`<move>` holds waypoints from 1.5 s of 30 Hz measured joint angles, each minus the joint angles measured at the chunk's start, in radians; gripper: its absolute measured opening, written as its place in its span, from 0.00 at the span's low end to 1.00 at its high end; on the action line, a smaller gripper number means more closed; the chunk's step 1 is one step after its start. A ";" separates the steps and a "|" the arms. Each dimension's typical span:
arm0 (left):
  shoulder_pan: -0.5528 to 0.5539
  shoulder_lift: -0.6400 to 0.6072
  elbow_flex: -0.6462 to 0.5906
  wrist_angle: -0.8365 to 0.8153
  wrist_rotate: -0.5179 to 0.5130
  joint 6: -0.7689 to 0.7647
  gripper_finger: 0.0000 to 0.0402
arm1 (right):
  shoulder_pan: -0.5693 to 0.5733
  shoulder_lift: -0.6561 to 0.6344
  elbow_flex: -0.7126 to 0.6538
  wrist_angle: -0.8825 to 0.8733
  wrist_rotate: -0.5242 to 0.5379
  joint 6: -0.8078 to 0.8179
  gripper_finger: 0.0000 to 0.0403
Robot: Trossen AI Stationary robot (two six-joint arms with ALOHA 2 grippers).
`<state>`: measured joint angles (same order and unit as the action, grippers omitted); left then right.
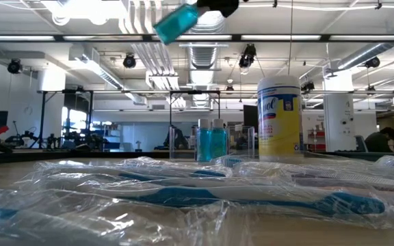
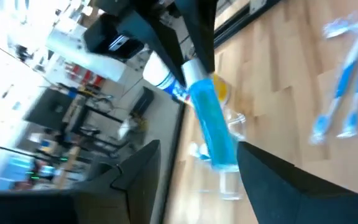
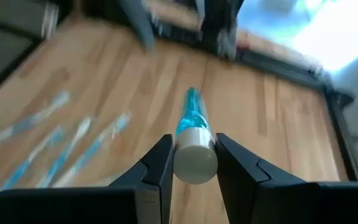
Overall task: Pick & Place toothbrushing station
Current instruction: Put the blue mouthwash into the transparent organizer
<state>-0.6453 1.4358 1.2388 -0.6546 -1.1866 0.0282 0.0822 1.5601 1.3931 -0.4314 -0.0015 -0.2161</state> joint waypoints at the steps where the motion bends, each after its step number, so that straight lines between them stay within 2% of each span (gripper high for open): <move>1: -0.012 -0.011 0.000 -0.034 0.007 -0.048 0.52 | 0.000 -0.003 0.014 -0.040 0.004 0.000 0.21; 4: -0.048 -0.047 -0.001 -0.170 0.024 -0.239 0.46 | 0.000 -0.017 0.065 -0.197 0.064 0.001 0.21; 7: -0.080 -0.087 -0.030 -0.268 0.025 -0.435 0.34 | -0.006 -0.035 0.137 -0.329 0.096 0.017 0.21; 12: -0.107 -0.167 -0.171 -0.212 0.085 -0.554 0.07 | -0.036 -0.037 0.272 -0.563 0.169 0.035 0.21; 14: -0.105 -0.203 -0.262 -0.121 0.097 -0.579 0.02 | -0.066 -0.025 0.329 -0.623 0.208 0.065 0.21; 17: -0.100 -0.257 -0.413 0.141 0.121 -0.525 0.02 | -0.131 0.007 0.414 -0.715 0.207 0.111 0.21; 20: -0.101 -0.304 -0.585 0.511 0.174 -0.335 0.01 | -0.194 0.059 0.502 -0.802 0.161 0.112 0.21; 22: -0.100 -0.326 -0.705 0.807 0.272 -0.157 0.01 | -0.228 0.101 0.560 -0.857 0.107 0.101 0.21; 25: -0.088 -0.339 -0.885 1.269 0.497 0.047 0.01 | -0.265 0.174 0.645 -0.923 0.050 0.083 0.21; 27: -0.067 -0.342 -0.992 1.527 0.615 0.093 0.01 | -0.282 0.221 0.694 -0.963 0.049 0.065 0.21; 30: -0.019 -0.349 -1.127 1.768 0.673 0.067 0.01 | -0.303 0.291 0.756 -1.003 0.045 0.027 0.21; 34: 0.052 -0.373 -1.230 1.830 0.664 -0.061 0.01 | -0.327 0.378 0.812 -1.029 -0.010 -0.004 0.21; 38: 0.068 -0.389 -1.195 1.681 0.643 -0.081 0.01 | -0.361 0.454 0.861 -1.056 -0.019 0.028 0.21; 40: 0.069 -0.393 -1.180 1.661 0.605 -0.055 0.02 | -0.378 0.490 0.893 -1.101 -0.024 0.045 0.21; 45: 0.069 -0.390 -1.155 1.649 0.598 -0.048 0.07 | -0.415 0.553 0.937 -1.134 -0.026 0.114 0.21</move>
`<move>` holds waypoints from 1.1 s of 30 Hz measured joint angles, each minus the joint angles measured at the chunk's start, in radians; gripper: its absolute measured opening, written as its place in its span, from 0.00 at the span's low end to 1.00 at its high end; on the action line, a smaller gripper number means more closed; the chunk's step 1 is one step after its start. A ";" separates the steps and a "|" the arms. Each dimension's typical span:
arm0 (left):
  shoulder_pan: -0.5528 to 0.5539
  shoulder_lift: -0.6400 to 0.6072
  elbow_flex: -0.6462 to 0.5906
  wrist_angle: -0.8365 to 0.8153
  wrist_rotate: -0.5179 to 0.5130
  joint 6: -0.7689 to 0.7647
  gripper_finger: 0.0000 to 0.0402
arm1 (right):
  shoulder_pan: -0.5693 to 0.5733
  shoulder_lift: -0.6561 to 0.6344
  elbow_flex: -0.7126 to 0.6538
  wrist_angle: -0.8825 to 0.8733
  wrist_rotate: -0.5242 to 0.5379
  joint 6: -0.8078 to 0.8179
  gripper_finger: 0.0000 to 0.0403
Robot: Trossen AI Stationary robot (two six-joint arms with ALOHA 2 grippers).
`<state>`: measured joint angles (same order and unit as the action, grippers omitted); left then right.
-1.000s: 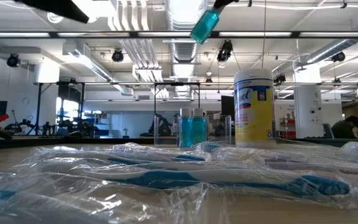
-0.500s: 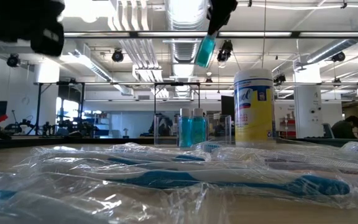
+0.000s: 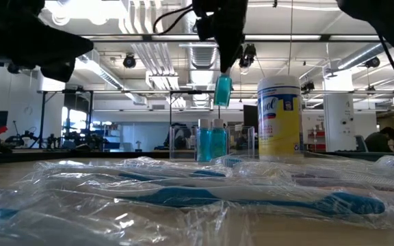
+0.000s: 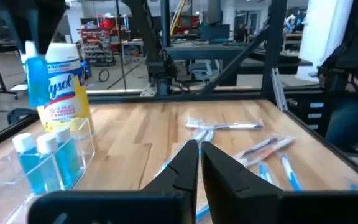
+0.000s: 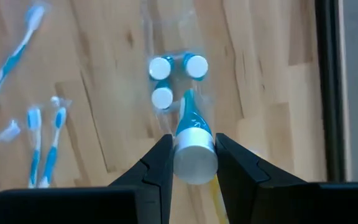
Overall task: Pick & Place toothbrushing station
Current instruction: Put the blue mouthwash into the transparent organizer
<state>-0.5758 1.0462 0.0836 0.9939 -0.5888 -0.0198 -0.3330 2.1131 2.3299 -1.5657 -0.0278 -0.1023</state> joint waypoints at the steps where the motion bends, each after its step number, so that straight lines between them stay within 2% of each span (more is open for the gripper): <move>1: 0.000 0.000 0.001 0.001 0.000 0.000 0.07 | -0.006 0.009 0.004 0.001 -0.001 0.019 0.22; 21: -0.001 0.000 -0.006 -0.004 -0.003 -0.015 0.06 | -0.018 0.033 -0.003 0.043 -0.003 0.223 0.21; 33: -0.001 0.000 -0.006 -0.004 -0.003 -0.028 0.06 | -0.014 0.033 -0.096 0.097 -0.002 0.284 0.22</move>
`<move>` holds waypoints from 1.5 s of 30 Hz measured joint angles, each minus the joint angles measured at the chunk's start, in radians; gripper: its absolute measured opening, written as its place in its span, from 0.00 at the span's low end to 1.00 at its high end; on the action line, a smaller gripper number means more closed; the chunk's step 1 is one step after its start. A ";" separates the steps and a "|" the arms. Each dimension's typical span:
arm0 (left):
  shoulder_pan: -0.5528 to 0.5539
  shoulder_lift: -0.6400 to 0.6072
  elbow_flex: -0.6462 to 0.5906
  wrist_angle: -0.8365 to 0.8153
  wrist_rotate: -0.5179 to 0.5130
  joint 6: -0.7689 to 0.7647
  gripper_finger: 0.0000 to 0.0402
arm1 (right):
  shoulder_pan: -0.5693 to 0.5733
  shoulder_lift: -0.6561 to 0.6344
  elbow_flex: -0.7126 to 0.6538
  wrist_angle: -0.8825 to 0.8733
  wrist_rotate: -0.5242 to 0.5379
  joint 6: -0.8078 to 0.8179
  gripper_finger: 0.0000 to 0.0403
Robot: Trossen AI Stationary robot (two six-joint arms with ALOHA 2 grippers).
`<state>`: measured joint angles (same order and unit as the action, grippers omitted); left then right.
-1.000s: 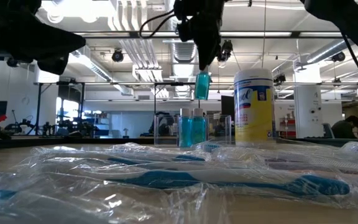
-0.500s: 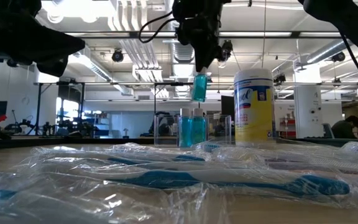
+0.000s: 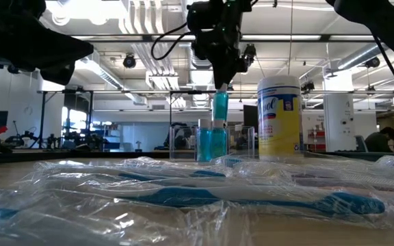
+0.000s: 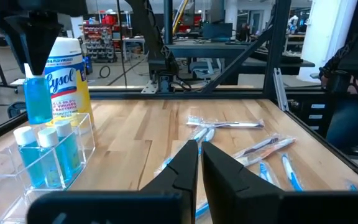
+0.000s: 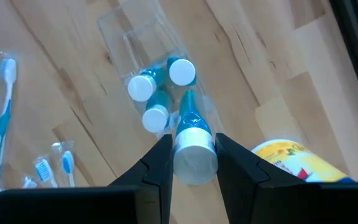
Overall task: Pick & Place toothbrushing station
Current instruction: Put the blue mouthwash into the transparent organizer
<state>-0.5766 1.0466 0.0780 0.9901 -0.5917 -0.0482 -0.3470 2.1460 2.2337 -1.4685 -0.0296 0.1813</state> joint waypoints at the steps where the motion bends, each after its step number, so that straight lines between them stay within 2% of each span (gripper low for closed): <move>1: 0.000 0.000 0.000 0.000 0.000 -0.005 0.06 | 0.000 0.000 -0.008 0.006 0.000 0.003 0.22; 33: 0.000 0.000 0.000 0.000 0.001 -0.037 0.06 | 0.000 -0.006 -0.124 0.101 0.003 0.074 0.22; 45: 0.000 0.001 0.000 -0.028 0.001 -0.039 0.06 | 0.014 0.000 -0.060 0.090 0.006 -0.118 0.22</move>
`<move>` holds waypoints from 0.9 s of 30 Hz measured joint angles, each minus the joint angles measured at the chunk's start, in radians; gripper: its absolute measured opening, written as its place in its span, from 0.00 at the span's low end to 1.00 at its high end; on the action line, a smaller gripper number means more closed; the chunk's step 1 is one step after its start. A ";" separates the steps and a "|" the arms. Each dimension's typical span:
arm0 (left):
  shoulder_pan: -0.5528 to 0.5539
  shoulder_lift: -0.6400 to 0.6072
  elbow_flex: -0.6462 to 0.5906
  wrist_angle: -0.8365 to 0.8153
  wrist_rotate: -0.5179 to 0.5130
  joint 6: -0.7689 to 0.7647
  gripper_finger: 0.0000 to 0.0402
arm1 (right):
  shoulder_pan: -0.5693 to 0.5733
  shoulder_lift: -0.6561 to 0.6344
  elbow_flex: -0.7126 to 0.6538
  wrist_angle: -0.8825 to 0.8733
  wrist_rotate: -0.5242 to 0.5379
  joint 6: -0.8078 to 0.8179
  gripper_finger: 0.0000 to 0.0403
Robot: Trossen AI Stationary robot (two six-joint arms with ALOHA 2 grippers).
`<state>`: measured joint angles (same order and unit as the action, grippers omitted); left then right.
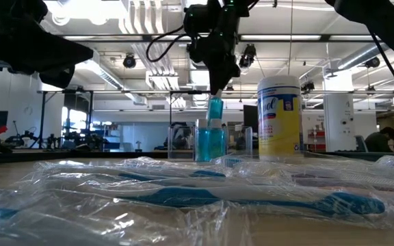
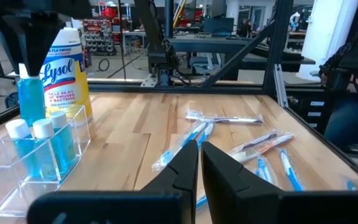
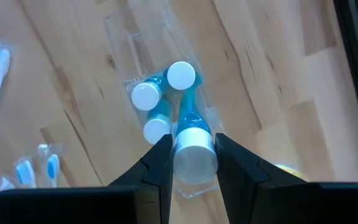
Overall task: Pick & Place toothbrushing station
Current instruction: Put the blue mouthwash into the transparent organizer
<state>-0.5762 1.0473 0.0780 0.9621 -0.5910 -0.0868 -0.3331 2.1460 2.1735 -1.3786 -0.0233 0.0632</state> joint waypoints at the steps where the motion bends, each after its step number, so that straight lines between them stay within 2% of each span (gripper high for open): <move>1: 0.000 0.000 0.000 -0.003 0.000 0.000 0.06 | 0.001 0.000 0.004 -0.001 0.000 -0.016 0.22; 15: 0.000 0.000 0.000 -0.028 0.000 0.004 0.06 | 0.002 -0.015 0.014 -0.031 0.051 -0.300 0.22; 19: 0.000 0.000 0.000 -0.056 0.000 0.005 0.06 | 0.009 -0.015 0.014 -0.063 0.054 -0.500 0.22; 27: 0.000 0.000 0.000 -0.118 -0.001 0.007 0.06 | 0.035 -0.019 0.014 -0.056 0.133 -0.832 0.22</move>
<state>-0.5766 1.0470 0.0776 0.8437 -0.5918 -0.0800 -0.2976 2.1268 2.1880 -1.4347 0.1097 -0.7692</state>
